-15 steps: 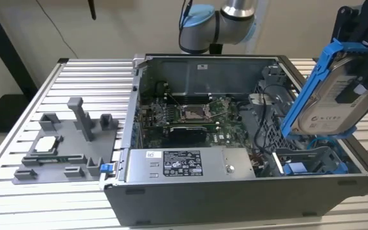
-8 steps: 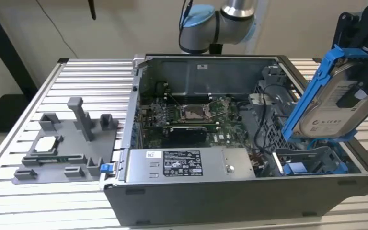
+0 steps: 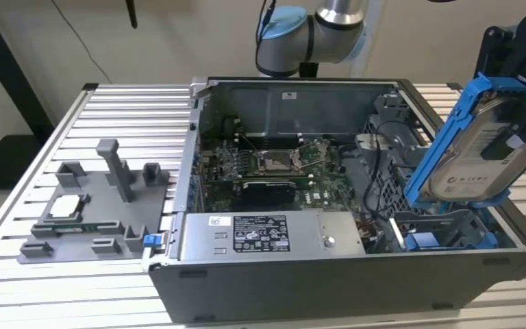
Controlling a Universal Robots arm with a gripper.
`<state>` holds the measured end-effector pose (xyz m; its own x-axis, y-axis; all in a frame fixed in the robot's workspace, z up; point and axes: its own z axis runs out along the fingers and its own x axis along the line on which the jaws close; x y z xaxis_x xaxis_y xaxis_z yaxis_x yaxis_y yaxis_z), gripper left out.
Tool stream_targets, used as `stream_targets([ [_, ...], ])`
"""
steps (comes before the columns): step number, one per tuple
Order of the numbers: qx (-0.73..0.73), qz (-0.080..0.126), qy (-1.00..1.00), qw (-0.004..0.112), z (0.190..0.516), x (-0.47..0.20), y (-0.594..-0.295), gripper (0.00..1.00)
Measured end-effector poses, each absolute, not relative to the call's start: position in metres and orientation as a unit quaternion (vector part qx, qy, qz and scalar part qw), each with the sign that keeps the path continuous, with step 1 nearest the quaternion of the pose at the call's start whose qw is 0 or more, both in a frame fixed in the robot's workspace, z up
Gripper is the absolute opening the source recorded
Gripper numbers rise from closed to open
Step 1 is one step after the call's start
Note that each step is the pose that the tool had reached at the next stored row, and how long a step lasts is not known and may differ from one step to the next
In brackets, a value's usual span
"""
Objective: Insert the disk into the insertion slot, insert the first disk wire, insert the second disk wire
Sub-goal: 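Insert the disk into the insertion slot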
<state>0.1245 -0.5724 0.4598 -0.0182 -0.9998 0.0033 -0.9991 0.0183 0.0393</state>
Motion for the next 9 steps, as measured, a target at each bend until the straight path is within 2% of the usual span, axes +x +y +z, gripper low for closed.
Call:
stream_targets([
  [9,0.701,-0.013,-0.713,0.015,0.4589,0.1259,-0.5725,1.0],
])
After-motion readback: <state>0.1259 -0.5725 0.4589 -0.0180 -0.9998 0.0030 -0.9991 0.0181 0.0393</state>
